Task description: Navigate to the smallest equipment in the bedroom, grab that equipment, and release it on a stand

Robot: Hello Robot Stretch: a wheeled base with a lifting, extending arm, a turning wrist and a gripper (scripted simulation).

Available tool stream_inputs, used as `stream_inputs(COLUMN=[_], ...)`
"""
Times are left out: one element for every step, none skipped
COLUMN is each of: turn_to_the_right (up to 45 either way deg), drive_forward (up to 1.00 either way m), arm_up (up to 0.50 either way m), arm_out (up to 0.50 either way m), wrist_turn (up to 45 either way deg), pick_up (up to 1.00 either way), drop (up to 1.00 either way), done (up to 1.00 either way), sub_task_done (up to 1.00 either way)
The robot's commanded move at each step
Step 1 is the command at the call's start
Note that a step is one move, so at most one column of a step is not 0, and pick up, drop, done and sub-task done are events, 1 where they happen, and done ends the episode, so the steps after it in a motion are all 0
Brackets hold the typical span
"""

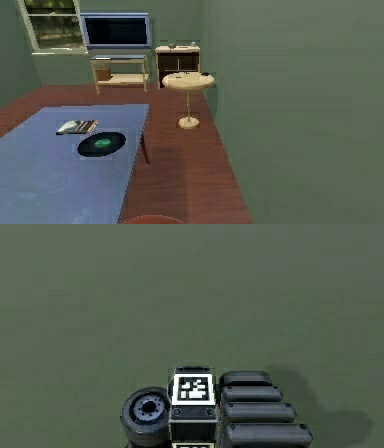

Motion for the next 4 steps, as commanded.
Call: stream_inputs(turn_to_the_right=[-3.0,45.0,42.0,0.0], drive_forward=[0.00,0.00,0.00,0.15], arm_up=[0.00,0.00,0.00,0.00], arm_out=[0.00,0.00,0.00,0.00], wrist_turn=[0.0,0.0,0.0,0.0], pick_up=[0.00,0.00,0.00,0.00], drop=[0.00,0.00,0.00,0.00], done=[0.00,0.00,0.00,0.00], sub_task_done=[0.00,0.00,0.00,0.00])
